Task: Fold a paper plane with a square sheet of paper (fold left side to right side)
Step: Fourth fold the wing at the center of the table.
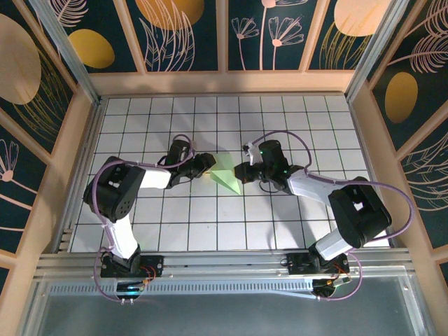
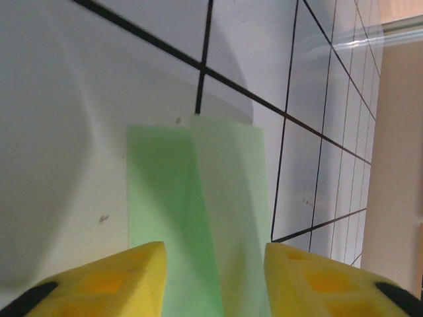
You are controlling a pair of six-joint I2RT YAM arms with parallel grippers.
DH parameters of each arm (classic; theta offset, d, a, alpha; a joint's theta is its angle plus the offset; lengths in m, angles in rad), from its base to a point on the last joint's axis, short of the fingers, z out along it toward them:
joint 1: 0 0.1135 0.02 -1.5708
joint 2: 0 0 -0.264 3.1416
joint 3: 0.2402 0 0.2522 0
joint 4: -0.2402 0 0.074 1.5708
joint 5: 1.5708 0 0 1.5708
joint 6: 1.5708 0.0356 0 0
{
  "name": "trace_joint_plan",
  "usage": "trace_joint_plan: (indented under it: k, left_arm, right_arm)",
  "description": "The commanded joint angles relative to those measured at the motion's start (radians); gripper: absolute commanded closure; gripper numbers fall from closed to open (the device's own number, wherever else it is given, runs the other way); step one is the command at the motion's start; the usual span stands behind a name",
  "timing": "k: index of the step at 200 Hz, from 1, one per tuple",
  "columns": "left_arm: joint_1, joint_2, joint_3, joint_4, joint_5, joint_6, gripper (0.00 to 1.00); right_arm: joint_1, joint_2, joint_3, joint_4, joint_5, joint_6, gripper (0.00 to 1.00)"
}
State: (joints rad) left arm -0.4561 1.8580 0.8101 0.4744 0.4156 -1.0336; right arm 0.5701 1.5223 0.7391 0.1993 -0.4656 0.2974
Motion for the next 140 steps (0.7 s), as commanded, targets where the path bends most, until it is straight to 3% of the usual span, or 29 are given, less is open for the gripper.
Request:
trace_joint_plan:
  k: [1,26,50,68,89,111,140]
  left_arm:
    - [0.008,0.025,0.044,0.006,0.019,0.033,0.67]
    - [0.008,0.02,0.052,-0.011,0.003,0.047,0.87]
    - [0.008,0.004,0.045,-0.026,-0.001,0.048,0.98]
    - [0.004,-0.019,0.034,-0.026,-0.003,0.04,0.99]
    - [-0.004,-0.041,0.023,-0.029,-0.004,0.029,0.99]
    - [-0.014,-0.055,0.016,-0.031,-0.009,0.023,0.99]
    - [-0.032,-0.068,0.008,-0.033,-0.026,0.012,0.99]
  right_arm:
    - [-0.006,-0.02,-0.011,0.023,-0.003,0.01,1.0]
    - [-0.008,-0.011,-0.003,-0.009,0.028,0.004,0.99]
    - [-0.008,-0.028,0.011,-0.059,0.072,-0.003,0.78]
    - [-0.006,-0.06,0.031,-0.116,0.121,-0.006,0.65]
    - [0.008,-0.101,0.073,-0.219,0.226,-0.012,0.57]
    - [0.079,-0.145,0.122,-0.343,0.432,-0.014,0.49]
    - [0.198,-0.131,0.177,-0.465,0.589,0.025,0.46]
